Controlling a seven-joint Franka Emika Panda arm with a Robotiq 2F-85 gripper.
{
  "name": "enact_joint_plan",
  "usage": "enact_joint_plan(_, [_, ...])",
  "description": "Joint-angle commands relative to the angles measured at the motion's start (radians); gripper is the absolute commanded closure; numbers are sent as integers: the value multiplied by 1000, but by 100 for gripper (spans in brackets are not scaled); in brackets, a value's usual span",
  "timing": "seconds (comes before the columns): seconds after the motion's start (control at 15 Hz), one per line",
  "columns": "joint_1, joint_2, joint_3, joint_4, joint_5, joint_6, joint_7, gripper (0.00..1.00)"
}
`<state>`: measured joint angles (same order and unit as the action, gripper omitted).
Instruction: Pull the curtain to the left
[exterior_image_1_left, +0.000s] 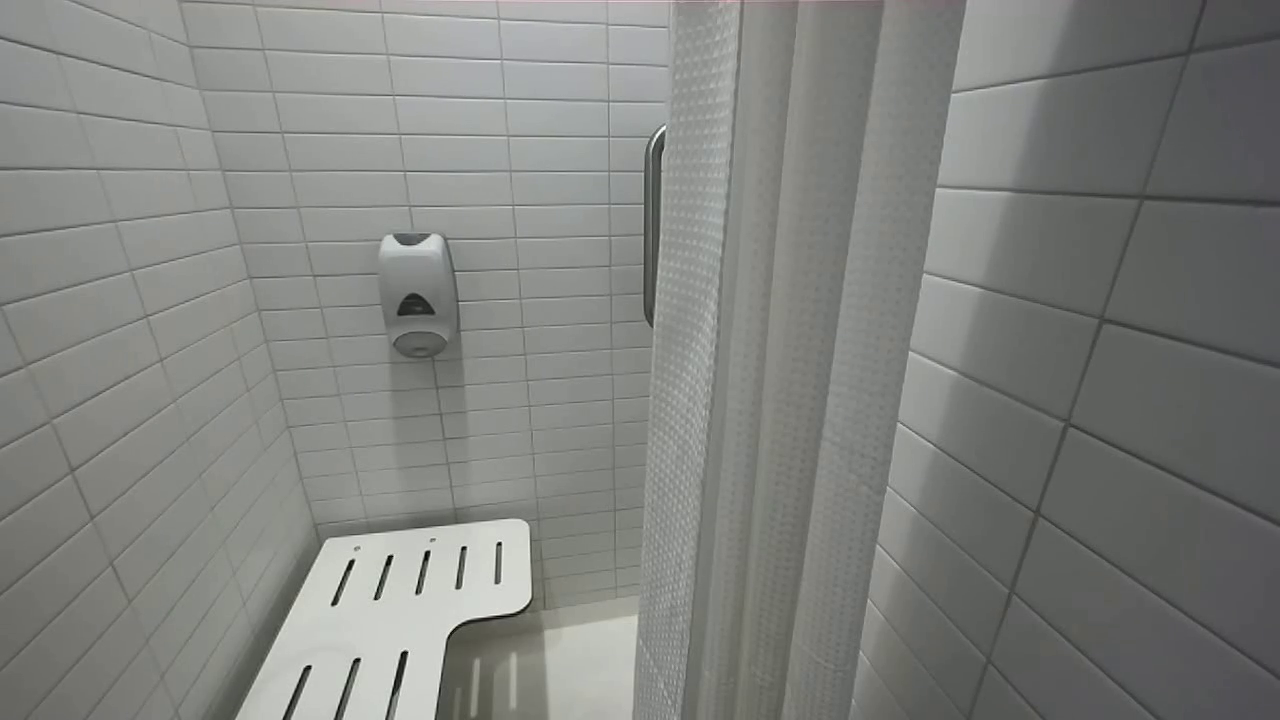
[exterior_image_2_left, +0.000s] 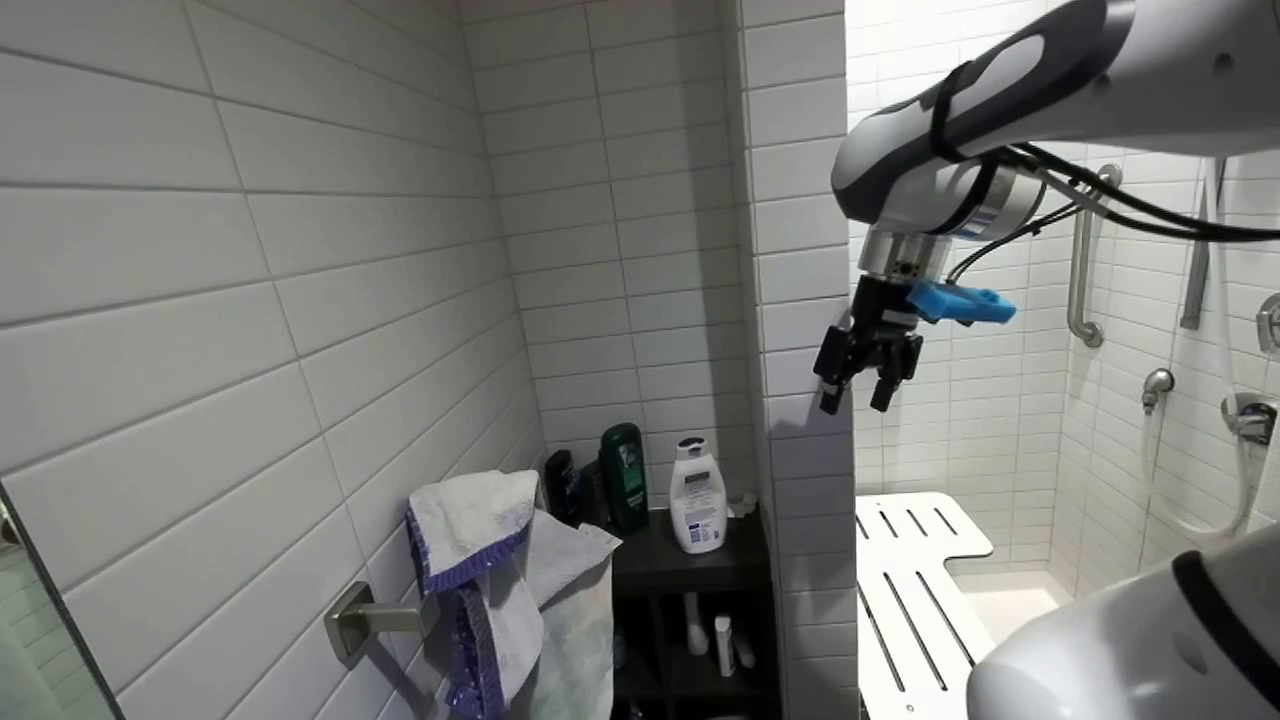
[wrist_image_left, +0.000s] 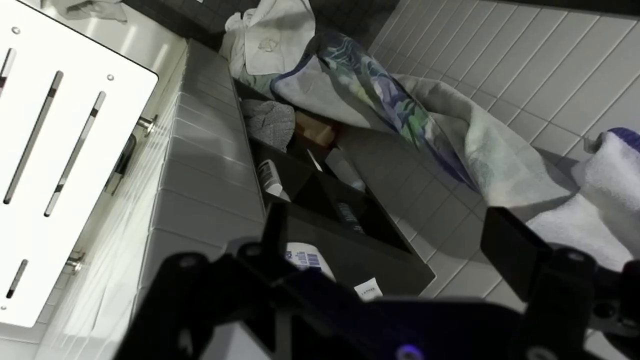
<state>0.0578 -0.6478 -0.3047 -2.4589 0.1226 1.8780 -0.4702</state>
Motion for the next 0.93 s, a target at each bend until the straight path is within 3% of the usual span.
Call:
enact_joint_plan(0.0, [-52,-11,25,-13,-11,24,7,0])
enact_joint_plan(0.4, [-194,-17,-5,-48,-142,245,26,0])
enact_joint_plan(0.87, [-318,70,-59,-43,-236,553,102,0])
